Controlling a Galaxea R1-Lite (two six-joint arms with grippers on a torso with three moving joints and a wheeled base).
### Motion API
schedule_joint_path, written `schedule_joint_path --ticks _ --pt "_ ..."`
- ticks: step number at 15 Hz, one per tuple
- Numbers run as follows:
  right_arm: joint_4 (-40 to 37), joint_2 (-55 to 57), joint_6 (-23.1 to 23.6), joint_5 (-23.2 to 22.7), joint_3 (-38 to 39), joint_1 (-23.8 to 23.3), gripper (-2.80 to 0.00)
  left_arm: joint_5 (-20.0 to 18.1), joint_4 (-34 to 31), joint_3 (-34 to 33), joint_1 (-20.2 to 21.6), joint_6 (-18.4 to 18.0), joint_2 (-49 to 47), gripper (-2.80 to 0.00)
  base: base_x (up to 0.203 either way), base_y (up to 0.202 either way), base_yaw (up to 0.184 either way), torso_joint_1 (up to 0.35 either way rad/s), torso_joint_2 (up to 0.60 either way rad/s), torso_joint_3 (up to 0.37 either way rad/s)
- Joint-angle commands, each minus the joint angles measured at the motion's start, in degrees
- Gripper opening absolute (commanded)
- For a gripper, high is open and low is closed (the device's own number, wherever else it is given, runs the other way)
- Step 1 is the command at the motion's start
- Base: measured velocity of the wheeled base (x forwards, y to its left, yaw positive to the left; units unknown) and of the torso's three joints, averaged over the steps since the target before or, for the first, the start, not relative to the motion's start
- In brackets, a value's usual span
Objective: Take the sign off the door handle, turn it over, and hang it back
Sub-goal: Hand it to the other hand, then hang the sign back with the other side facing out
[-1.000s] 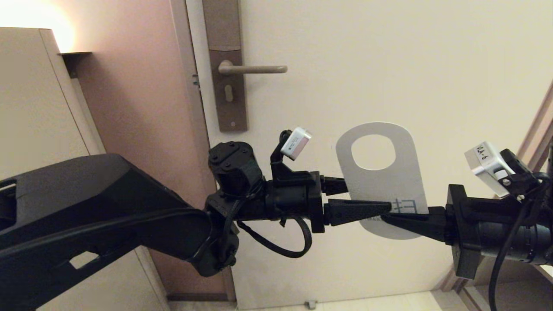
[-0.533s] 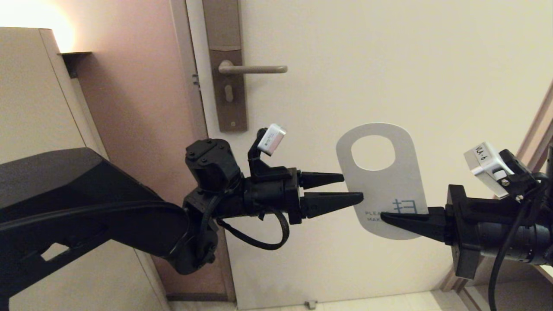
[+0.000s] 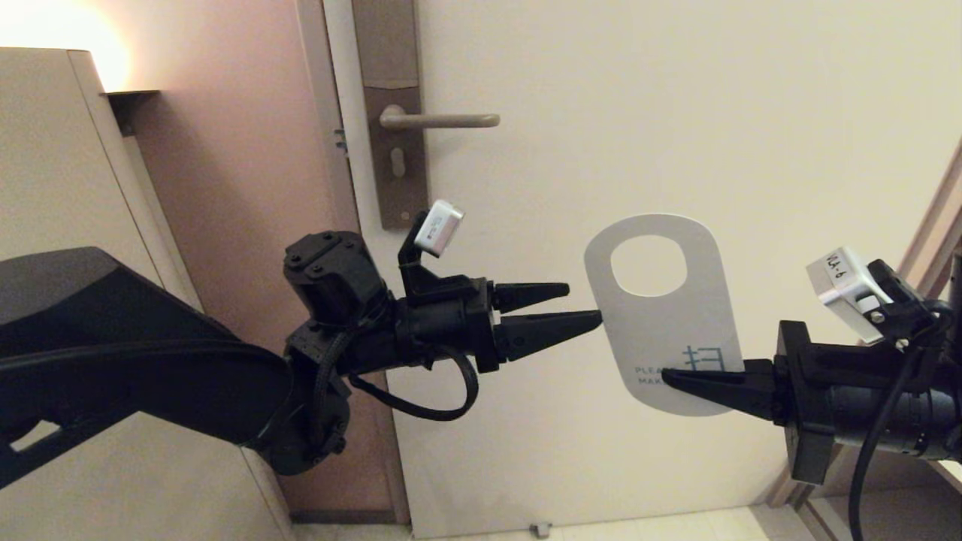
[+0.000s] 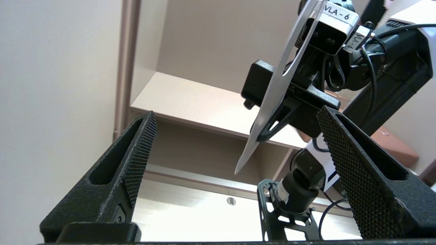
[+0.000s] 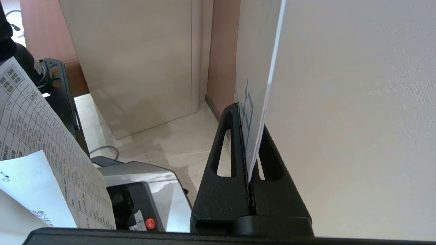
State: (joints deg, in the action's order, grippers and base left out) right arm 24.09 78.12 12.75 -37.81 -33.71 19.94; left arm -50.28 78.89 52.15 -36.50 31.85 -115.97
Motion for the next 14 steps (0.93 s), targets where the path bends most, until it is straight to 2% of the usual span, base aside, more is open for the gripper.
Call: schedule_joint_path --ticks 1,5,6,11,12,14 --pt "0.2 0.1 0.1 -0.2 0.0 0.0 -2.8 -0.3 0.5 -2.0 1.1 0.0 1.9 0.0 0.0 0.0 0.0 0.0 0.0 0.0" --pt "0.2 0.3 0.1 -0.2 0.0 0.0 -2.8 -0.4 0.5 -7.2 4.3 -1.7 6.0 0.0 0.0 0.0 0.0 0.0 0.0 0.0" --pt "0.2 0.3 0.1 -0.2 0.0 -0.1 -2.8 -0.4 0.5 -8.7 5.0 -2.6 6.8 -2.8 0.0 0.0 0.0 0.0 0.0 0.0" --pt "0.2 0.3 0.1 -0.1 0.4 -0.4 -2.8 -0.4 0.4 -15.4 7.5 -4.9 12.6 -2.8 0.0 0.0 0.0 0.0 0.0 0.0" --pt "0.1 0.3 0.2 -0.1 0.4 -0.8 -2.8 -0.3 0.4 -17.1 8.5 -6.0 13.7 -2.8 0.0 0.0 0.0 0.0 0.0 0.0" --pt "0.2 0.4 0.3 -0.1 0.6 -1.6 -2.8 1.3 0.3 -20.7 10.8 -10.9 16.3 -2.8 0.0 0.0 0.0 0.0 0.0 0.0"
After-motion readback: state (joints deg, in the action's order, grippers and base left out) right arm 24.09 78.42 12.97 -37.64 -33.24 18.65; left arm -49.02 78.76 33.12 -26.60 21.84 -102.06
